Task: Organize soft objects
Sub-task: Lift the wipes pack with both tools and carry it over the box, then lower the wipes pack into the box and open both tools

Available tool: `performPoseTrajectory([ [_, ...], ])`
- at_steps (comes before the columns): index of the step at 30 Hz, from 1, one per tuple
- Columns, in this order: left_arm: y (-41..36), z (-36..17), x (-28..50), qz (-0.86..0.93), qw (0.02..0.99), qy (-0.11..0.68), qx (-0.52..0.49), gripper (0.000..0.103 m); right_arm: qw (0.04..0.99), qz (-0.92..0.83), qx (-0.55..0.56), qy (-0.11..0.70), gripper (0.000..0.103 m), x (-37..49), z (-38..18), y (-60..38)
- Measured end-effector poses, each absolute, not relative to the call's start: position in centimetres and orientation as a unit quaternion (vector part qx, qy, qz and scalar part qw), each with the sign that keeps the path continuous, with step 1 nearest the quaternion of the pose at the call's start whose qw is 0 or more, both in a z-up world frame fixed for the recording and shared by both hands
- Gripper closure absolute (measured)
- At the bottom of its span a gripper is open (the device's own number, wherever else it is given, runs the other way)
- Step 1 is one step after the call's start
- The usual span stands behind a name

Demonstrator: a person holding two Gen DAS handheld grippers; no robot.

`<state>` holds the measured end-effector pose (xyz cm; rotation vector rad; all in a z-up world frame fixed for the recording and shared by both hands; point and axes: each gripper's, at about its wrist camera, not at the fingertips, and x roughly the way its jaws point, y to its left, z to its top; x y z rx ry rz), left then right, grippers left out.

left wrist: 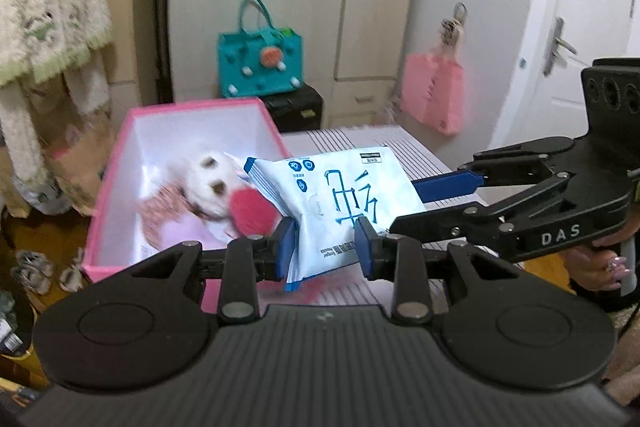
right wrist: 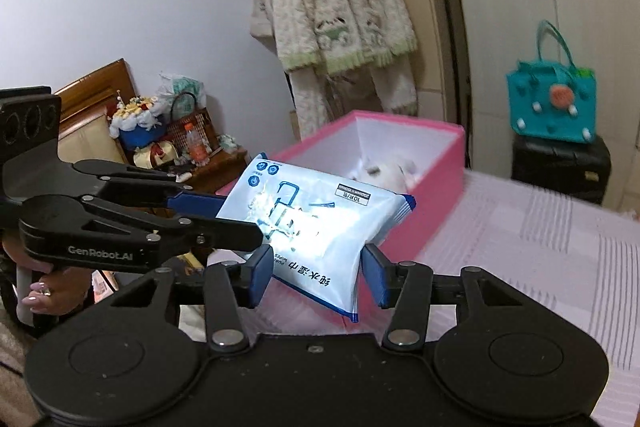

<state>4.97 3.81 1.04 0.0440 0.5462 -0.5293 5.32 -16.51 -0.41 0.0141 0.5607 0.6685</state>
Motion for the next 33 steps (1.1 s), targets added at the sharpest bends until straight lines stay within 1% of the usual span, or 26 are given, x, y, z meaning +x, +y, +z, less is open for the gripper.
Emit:
performPoseTrajectory([
  [5,5.8,1.3,7.4,-0.24,0.937,0.254,0.004,0.073,0.907,0.33,0.013,0.263,0.048,8.4,0.0,-15.0],
  [8,6.7,1.1,9.5,-0.23,0.937,0.262,-0.006,0.072,0.906,0.332,0.018,0.263,0.051,10.5,0.1,-14.4],
  [12,7.9,0.8,12.0,-0.212,0.936,0.279,-0.013,0.071,0.896,0.338,0.033,0.287,0.063,13.7,-0.5,-13.4],
  [15,9.0,0.2,13.5,-0.206,0.932,0.298,-0.013,0.071,0.888,0.343,0.042,0.305,0.066,15.1,-1.4,-12.8],
  [20,9.4,-1.0,15.5,-0.194,0.927,0.322,0.006,0.069,0.88,0.344,0.044,0.324,0.066,16.6,-2.9,-11.5],
  [24,9.3,-1.9,16.1,-0.176,0.932,0.316,0.026,0.066,0.876,0.343,0.027,0.338,0.066,17.2,-3.8,-10.1],
  [28,9.0,-2.7,16.6,-0.162,0.934,0.316,0.049,0.065,0.874,0.334,0.008,0.352,0.066,18.0,-4.4,-8.9],
  [33,8.9,-3.3,17.4,-0.146,0.933,0.326,0.049,0.065,0.873,0.328,-0.001,0.362,0.066,18.9,-4.9,-8.4],
])
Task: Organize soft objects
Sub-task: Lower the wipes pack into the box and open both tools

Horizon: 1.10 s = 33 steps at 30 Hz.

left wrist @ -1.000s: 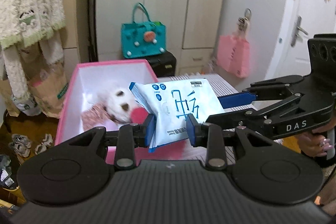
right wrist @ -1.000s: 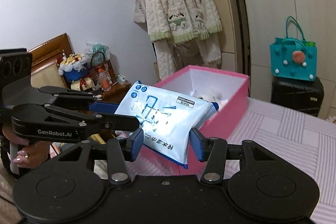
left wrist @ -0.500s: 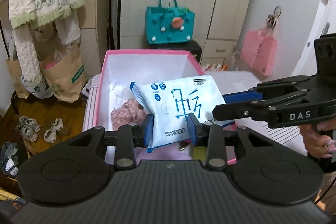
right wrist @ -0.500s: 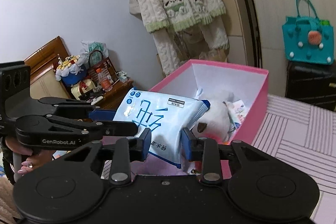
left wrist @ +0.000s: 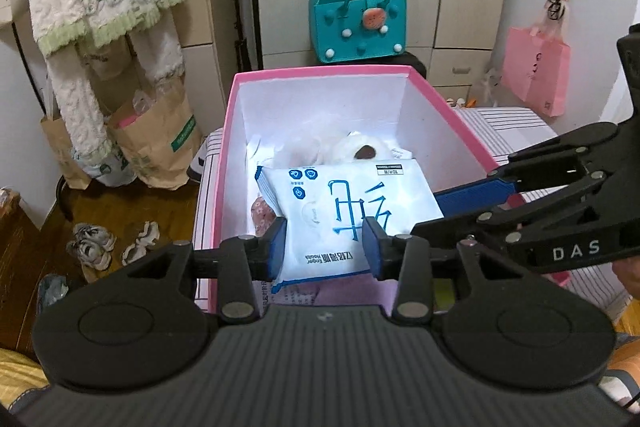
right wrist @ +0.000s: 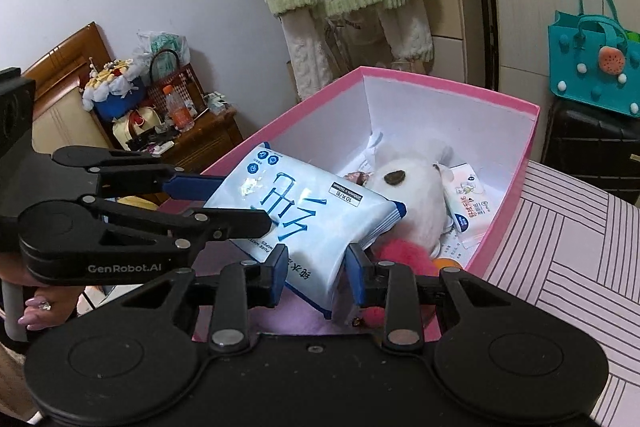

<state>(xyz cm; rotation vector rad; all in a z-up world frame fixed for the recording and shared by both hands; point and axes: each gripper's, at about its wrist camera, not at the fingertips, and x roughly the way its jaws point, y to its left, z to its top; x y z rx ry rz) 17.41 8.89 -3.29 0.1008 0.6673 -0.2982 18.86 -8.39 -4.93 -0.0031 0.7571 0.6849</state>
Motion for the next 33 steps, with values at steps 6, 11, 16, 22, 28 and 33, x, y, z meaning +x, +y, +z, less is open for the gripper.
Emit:
performPoseTrajectory([
  [6,8.2,-3.0,16.4,-0.123,0.943,0.297,0.082,0.061,0.89,0.308,-0.028,0.336,0.066,17.7,-4.6,-8.3],
  [11,9.1,-2.1,15.4,-0.14,0.942,0.3,0.052,0.057,0.896,0.307,-0.012,0.321,0.066,16.1,-3.5,-9.7],
  [16,9.2,-1.2,14.4,-0.137,0.943,0.3,0.05,0.054,0.904,0.296,-0.016,0.309,0.062,14.6,-2.3,-10.7],
  [22,8.8,0.5,12.4,-0.148,0.943,0.294,0.05,0.051,0.907,0.294,-0.023,0.3,0.061,12.5,-0.5,-11.9],
  [28,7.9,1.8,9.8,-0.165,0.941,0.291,0.045,0.05,0.909,0.29,-0.03,0.297,0.06,9.8,0.7,-12.7],
  [33,7.2,2.9,8.1,-0.183,0.937,0.295,0.046,0.048,0.916,0.269,-0.033,0.296,0.056,7.6,1.9,-14.2],
])
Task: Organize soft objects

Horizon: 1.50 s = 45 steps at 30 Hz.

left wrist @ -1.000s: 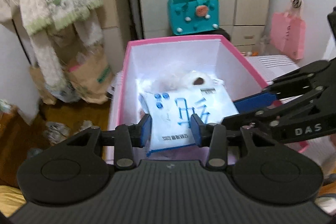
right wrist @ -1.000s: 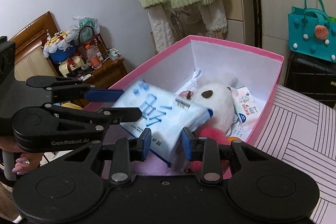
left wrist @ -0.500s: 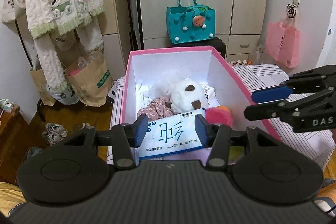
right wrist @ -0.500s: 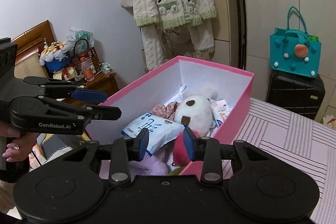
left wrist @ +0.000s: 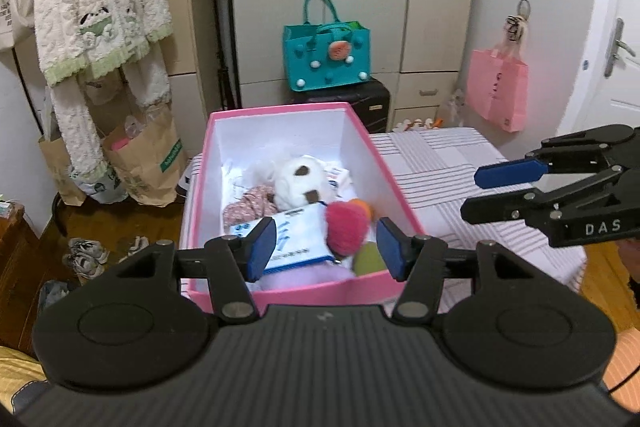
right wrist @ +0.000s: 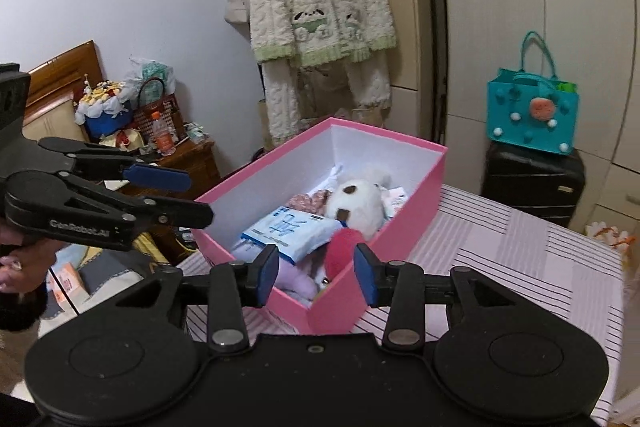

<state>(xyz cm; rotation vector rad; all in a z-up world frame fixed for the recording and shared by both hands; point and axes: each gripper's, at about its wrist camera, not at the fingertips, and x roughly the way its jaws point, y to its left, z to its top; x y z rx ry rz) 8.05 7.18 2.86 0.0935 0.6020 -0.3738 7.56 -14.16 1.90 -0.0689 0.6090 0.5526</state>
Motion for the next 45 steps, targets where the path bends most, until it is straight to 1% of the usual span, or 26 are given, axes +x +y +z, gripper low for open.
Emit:
performPoseTrajectory([
  [3,6.7,3.3,7.1,-0.19,0.935,0.294,0.055,0.048,0.919,0.256,-0.027,0.299,0.055,6.6,2.2,-15.2],
  [6,6.2,3.6,6.4,-0.195,0.934,0.293,0.06,0.045,0.924,0.239,-0.028,0.297,0.052,5.9,2.4,-15.9],
  [8,6.0,3.8,6.2,-0.197,0.933,0.295,0.058,0.041,0.925,0.232,-0.024,0.3,0.048,5.3,2.5,-16.4],
  [9,5.9,3.9,6.1,-0.197,0.933,0.297,0.057,0.035,0.925,0.228,-0.022,0.303,0.045,5.1,2.5,-16.7],
  [10,5.8,3.9,6.1,-0.198,0.931,0.301,0.053,0.031,0.925,0.223,-0.022,0.307,0.036,5.0,2.5,-16.8],
  [11,5.7,4.0,6.1,-0.198,0.93,0.305,0.049,0.029,0.924,0.219,-0.023,0.312,0.031,4.8,2.5,-17.0],
  [12,5.7,4.1,6.1,-0.198,0.929,0.309,0.046,0.026,0.923,0.216,-0.024,0.316,0.024,4.6,2.5,-17.2],
  [13,5.6,4.1,6.0,-0.197,0.929,0.311,0.045,0.02,0.924,0.209,-0.023,0.319,0.013,4.4,2.6,-17.4],
  [14,5.5,4.1,5.9,-0.196,0.928,0.314,0.043,0.016,0.926,0.198,-0.02,0.322,0.008,4.2,2.7,-17.5],
  [15,5.4,4.1,5.8,-0.194,0.928,0.315,0.041,0.01,0.927,0.185,-0.022,0.326,0.003,4.0,2.8,-17.6],
  [16,5.4,4.1,5.8,-0.193,0.928,0.316,0.039,0.006,0.929,0.173,-0.027,0.326,0.003,3.7,2.9,-17.7],
  [21,5.0,4.0,5.0,-0.181,0.928,0.323,0.044,0.005,0.937,0.182,-0.01,0.299,0.002,2.1,3.1,-19.4],
  [24,4.4,4.2,4.4,-0.151,0.933,0.322,0.057,0.001,0.942,0.176,0.013,0.286,0.002,1.1,3.2,-20.2],
  [28,3.6,4.5,3.5,-0.114,0.941,0.308,0.076,0.0,0.957,0.137,-0.016,0.255,0.002,0.0,3.2,-20.1],
  [35,2.6,3.5,1.9,-0.093,0.948,0.291,0.084,0.0,0.951,0.113,-0.039,0.287,0.003,0.3,2.5,-21.1],
  [39,2.3,3.2,0.9,-0.079,0.956,0.272,0.077,0.0,0.953,0.107,-0.03,0.283,0.003,-0.9,2.7,-21.9],
  [45,1.6,2.5,0.3,-0.089,0.956,0.271,0.069,0.0,0.953,0.069,-0.067,0.286,0.0,-2.5,1.9,-20.5],
])
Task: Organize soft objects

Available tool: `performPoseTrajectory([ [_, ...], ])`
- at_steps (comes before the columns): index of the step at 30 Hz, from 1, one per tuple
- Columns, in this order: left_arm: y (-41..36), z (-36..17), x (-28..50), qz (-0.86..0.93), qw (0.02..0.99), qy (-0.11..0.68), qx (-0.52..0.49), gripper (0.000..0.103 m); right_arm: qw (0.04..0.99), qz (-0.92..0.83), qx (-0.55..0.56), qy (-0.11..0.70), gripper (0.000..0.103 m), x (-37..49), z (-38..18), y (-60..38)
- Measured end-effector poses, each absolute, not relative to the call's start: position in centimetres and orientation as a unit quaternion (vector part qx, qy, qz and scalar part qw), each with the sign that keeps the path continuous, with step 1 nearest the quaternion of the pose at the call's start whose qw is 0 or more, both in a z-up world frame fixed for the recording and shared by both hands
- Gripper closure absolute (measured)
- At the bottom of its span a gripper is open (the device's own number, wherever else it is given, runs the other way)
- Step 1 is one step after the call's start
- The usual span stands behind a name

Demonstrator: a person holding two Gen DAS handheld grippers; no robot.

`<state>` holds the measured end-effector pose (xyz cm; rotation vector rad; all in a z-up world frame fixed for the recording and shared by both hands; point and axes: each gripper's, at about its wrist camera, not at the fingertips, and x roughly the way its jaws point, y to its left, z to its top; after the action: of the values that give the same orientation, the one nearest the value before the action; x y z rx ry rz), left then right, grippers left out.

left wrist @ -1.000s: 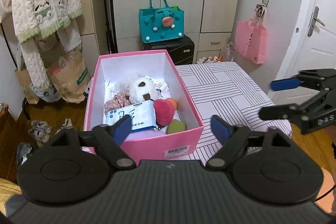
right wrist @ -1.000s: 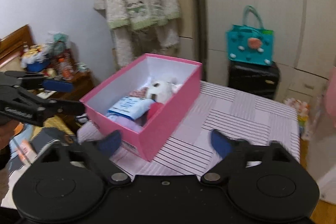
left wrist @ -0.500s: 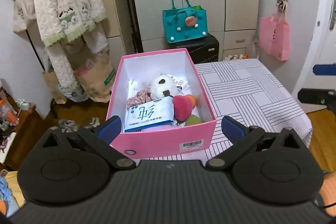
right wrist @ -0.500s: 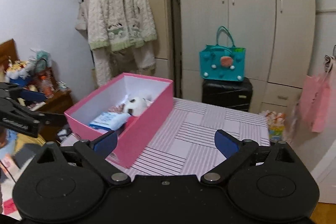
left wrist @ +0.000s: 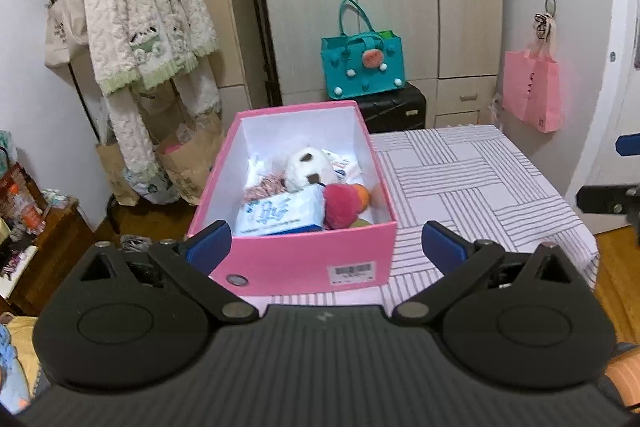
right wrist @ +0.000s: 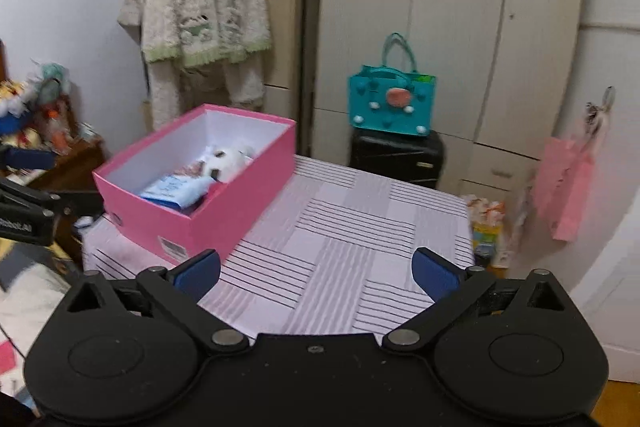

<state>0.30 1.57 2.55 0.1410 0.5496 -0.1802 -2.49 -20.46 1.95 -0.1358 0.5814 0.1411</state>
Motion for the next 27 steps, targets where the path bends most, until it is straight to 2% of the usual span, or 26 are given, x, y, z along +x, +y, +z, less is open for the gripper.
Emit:
performPoseTrajectory([
  [6,1.1,1.7,-0.4,-0.091,0.958,0.269,0.048,0.0,0.96,0.056,-0.021,0.274,0.0,-3.8,1.0,-20.4],
  [16,0.6,0.6,-1.1,-0.097,0.957,0.271,0.044,0.0,0.967,-0.001,-0.009,0.256,0.0,-5.3,-1.3,-19.6],
  [27,0.4,-0.7,-1.2,-0.102,0.953,0.281,0.042,0.0,0.968,-0.014,-0.011,0.25,0.0,-6.2,-1.4,-19.6],
])
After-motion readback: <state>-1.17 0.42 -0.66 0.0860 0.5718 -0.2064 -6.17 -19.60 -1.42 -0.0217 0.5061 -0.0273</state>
